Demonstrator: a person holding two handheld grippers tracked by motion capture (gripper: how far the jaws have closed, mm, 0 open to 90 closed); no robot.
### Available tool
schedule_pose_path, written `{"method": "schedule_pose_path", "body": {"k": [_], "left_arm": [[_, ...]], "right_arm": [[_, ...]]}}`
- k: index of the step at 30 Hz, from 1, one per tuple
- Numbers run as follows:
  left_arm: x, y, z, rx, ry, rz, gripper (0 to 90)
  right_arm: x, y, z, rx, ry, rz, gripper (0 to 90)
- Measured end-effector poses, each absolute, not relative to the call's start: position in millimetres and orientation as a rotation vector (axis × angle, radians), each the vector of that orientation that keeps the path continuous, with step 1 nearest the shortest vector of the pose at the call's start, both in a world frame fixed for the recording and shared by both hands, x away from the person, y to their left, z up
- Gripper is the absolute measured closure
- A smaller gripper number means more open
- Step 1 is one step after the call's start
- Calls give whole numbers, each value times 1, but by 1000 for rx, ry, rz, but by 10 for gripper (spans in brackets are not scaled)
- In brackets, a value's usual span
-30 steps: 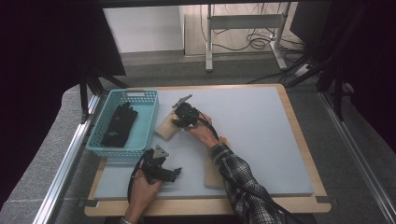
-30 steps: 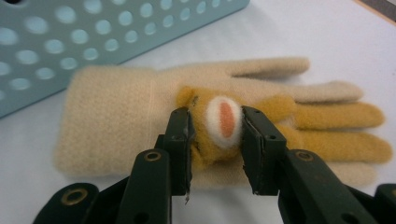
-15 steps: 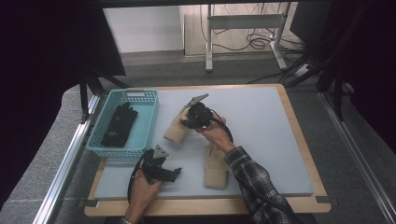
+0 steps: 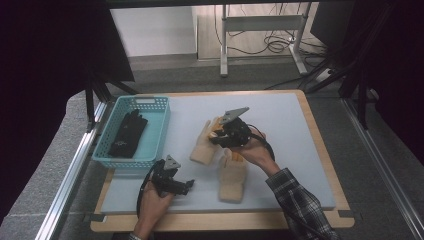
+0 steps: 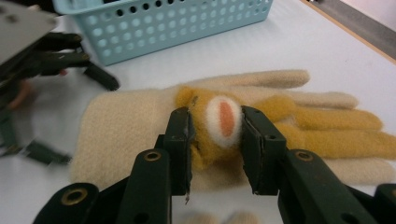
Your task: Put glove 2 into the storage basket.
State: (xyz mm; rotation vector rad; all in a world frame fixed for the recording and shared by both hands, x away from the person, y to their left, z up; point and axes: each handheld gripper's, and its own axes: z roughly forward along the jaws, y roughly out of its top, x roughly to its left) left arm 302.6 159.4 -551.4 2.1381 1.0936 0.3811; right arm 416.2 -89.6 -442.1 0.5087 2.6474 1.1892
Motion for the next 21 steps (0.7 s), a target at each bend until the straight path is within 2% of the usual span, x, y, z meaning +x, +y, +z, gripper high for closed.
{"method": "schedule_pose_path", "body": {"k": [13,21], "left_arm": [[303,159,-551,2137,1097,380,14],[302,159,-551,2135,1100,379,14]], "right_arm": [[373,-145,-437,417,2699,1186,641],[352,-161,-446,342,2760,1158,640]]}}
